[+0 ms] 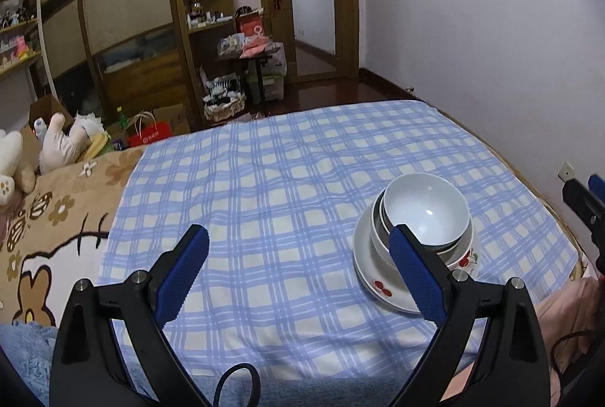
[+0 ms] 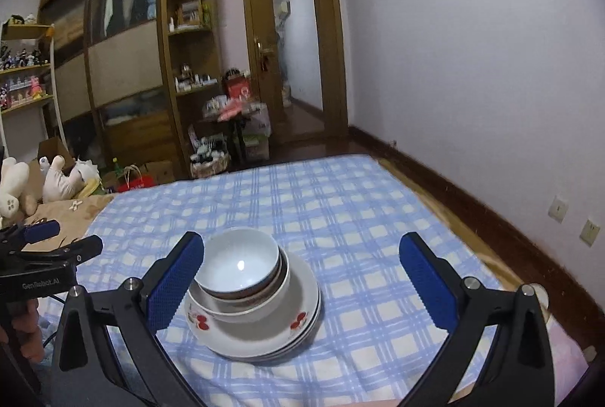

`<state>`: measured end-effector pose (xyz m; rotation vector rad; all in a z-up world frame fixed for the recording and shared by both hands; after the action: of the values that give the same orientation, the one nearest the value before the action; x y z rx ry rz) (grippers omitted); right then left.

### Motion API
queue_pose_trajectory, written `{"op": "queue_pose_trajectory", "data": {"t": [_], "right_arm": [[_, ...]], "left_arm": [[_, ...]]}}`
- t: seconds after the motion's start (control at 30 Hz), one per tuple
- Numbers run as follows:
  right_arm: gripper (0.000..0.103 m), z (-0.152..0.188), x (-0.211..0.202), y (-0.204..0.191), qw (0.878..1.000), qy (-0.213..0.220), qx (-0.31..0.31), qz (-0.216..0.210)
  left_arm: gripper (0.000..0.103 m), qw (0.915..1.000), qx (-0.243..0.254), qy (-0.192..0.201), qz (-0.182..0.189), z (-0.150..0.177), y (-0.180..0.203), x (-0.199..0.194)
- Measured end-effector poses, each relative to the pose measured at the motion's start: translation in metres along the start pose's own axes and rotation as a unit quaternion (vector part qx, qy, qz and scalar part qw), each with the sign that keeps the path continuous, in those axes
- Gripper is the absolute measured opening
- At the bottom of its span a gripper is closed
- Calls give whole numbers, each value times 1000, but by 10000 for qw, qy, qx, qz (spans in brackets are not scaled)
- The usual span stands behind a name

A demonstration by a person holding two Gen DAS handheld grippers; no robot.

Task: Organize plates and bowls

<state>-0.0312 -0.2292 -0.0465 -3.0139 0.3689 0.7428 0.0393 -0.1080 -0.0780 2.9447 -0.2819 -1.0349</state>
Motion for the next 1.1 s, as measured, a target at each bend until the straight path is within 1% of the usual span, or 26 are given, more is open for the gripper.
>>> {"op": "queue_pose_trajectory", "data": {"t": [0.17,0.3,0.43,0.6,0.8,0.93,1.1], "right_arm": [[103,6,9,6,9997,-174,172,-40],[103,9,12,6,9996,-216,182,-47],[103,10,14,5,9996,-233,164,-37],[103,11,15,3,9998,-208,43,36],[103,10,13,-3,9996,-173,-138,148],[103,9,12,-5,9996,-177,-148,146],[103,9,12,-5,9996,-179,-150,142]], "left_arm": [[95,9999,-126,54,-51,-2,-5,3],[95,9997,-208,144,-67,-5,-8,3],[95,9995,-250,136,-98,-6,-10,5],[95,9998,-189,53,-47,-4,-9,7],[95,9999,-130,44,-37,-4,-8,7],[95,10000,-50,2,-65,-2,-7,8],[95,9999,-67,21,-72,-1,-8,7]]}}
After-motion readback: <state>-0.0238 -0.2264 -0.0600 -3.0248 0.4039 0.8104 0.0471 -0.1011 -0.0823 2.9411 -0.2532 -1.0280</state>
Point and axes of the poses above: each gripper's, at about its wrist camera, not at the fingertips, and x roughly the way its jaws point, y to its right, z to its underside, the point moved 10 cm from there along x, roughly the way its jaws point, and after that the axes turned 9 degrees about -x, right-handed, at the moved point
